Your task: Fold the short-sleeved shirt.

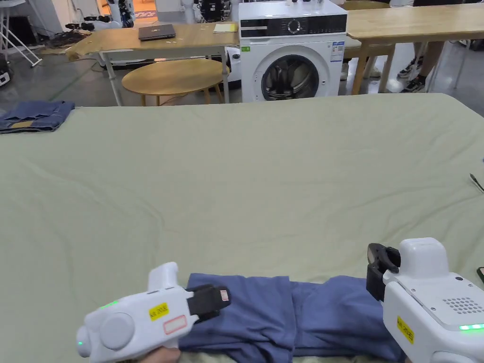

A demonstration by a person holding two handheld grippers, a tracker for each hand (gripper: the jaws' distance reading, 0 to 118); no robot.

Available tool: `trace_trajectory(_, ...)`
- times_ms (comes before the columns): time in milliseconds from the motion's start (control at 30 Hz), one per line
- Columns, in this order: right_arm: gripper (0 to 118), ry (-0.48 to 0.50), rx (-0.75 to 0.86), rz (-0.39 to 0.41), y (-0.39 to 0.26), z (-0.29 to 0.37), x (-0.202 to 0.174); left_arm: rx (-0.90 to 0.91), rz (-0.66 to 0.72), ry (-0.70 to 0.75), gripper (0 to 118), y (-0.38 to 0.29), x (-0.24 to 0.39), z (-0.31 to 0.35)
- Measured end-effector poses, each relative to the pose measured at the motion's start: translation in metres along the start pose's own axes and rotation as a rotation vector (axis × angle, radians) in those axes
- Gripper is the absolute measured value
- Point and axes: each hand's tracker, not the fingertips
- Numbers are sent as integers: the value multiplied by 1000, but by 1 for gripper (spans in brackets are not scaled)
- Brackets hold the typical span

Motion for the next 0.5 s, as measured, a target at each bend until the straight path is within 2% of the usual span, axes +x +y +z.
trace_trajectory(33,0,8,-3,-2,0,-1,-3,-11,15,9,116,5,-12,6)
trace_trajectory(133,0,21,-8,5,-2,-3,-11,24,50,13,118,11,-43,22)
trace_trajectory(300,0,30,-15,20,-2,-5,-19,-11,318,-79,118,4,-94,12)
trace_trajectory(367,0,30,-17,25,-1,-5,-20,-74,450,-195,118,-12,-109,-12)
trace_trajectory(433,0,28,-18,32,0,-5,-20,-37,473,-360,118,-20,-107,-25)
trace_trajectory(500,0,26,-19,36,0,-5,-20,-28,527,-450,118,-21,-100,-38)
